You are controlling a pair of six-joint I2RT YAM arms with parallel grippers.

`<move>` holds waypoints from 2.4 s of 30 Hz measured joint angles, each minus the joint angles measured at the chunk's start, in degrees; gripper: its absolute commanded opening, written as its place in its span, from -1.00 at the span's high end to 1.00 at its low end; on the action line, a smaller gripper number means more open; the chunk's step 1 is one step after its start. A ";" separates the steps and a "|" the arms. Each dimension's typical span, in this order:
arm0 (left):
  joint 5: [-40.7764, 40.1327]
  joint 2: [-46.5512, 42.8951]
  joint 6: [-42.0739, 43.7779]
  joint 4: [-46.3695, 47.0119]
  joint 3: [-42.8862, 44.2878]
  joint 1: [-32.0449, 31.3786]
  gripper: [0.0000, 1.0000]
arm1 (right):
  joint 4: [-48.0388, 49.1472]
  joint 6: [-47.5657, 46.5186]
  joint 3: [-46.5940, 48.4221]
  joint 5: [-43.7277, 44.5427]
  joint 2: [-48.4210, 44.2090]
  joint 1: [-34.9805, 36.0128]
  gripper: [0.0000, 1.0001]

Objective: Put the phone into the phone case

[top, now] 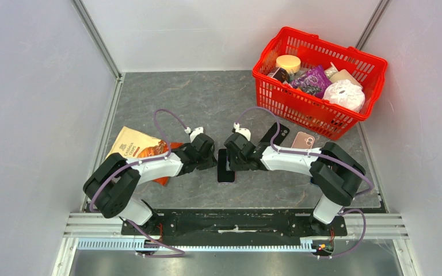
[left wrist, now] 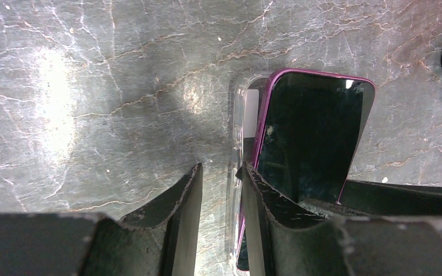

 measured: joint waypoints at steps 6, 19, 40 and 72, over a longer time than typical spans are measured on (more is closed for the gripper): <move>0.00 0.11 0.04 -0.13 0.20 0.00 0.24 | -1.31 -1.03 1.03 -0.07 0.63 0.52 0.02; -2.97 -5.38 0.15 -5.92 0.63 -0.37 0.12 | -3.45 -1.49 1.70 -0.52 0.31 0.50 -0.09; -3.43 6.14 0.35 -4.76 7.50 0.07 0.49 | -3.72 1.79 -3.39 -2.40 -4.20 2.08 0.54; 7.19 19.45 5.29 -0.55 21.11 0.24 0.50 | -13.03 1.92 -4.70 4.76 -19.30 0.52 -0.12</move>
